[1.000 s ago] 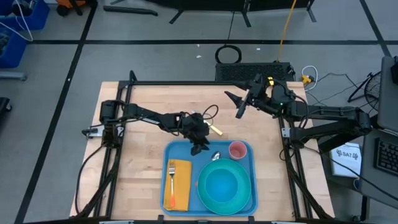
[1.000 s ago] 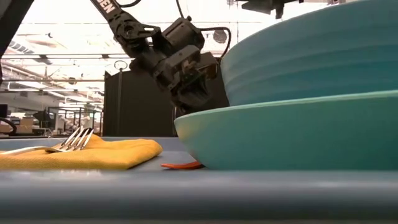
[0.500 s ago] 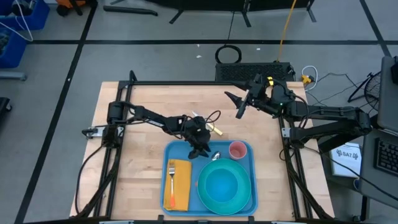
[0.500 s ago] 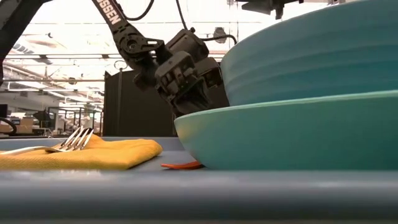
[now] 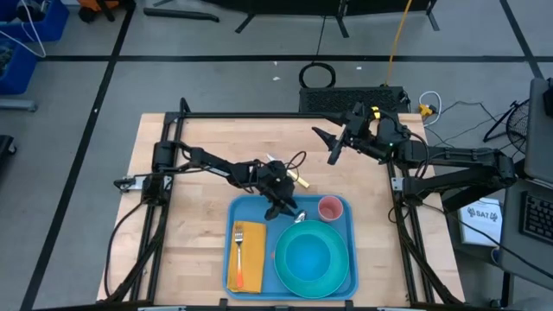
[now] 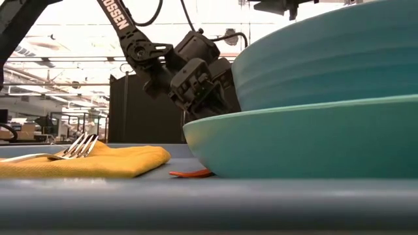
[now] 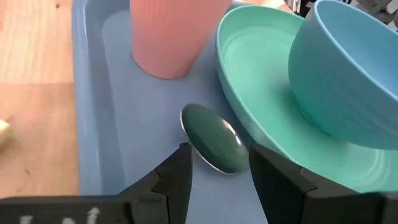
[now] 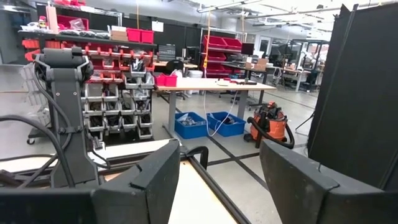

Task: Set up tray
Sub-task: Put the orange spoon on top of the yellow table napkin

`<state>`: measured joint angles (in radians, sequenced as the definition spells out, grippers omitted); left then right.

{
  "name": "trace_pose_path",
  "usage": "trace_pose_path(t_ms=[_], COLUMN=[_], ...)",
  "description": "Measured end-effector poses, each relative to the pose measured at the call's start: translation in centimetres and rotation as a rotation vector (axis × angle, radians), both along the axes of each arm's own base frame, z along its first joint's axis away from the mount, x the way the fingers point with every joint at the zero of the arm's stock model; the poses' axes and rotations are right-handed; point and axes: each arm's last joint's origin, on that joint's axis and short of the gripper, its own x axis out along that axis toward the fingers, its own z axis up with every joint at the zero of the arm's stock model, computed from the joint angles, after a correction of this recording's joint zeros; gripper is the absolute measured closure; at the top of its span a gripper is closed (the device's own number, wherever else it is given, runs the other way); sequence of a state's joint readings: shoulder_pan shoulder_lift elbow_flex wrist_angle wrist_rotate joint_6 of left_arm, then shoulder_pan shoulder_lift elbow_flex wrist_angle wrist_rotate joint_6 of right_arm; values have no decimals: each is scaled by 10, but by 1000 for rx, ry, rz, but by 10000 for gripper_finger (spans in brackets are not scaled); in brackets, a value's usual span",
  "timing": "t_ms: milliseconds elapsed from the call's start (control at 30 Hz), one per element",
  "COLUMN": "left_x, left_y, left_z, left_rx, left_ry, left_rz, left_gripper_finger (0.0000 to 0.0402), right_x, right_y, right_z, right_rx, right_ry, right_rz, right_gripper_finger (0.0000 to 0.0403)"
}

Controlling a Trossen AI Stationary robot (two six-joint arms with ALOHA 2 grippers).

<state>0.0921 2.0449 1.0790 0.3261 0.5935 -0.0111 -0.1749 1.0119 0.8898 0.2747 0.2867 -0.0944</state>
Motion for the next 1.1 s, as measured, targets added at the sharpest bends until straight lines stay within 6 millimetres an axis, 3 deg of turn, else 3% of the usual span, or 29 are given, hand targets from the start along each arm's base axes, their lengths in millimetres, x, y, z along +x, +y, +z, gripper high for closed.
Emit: trace_pose_path(t_ms=[400, 767, 1100], left_x=[1, 15, 15], left_y=[-4, -8, 1], left_z=[-8, -9, -11], left_rx=[-19, -37, 20], left_ry=[38, -17, -17], left_rz=[-13, -30, -11], left_gripper_finger=[241, 241, 241], right_x=[0, 0, 0], right_y=[0, 0, 0], right_z=[2, 4, 3], right_rx=[-4, -8, -9], right_ry=[-24, -37, -33], right_rz=[0, 1, 1], right_gripper_finger=[190, 190, 190])
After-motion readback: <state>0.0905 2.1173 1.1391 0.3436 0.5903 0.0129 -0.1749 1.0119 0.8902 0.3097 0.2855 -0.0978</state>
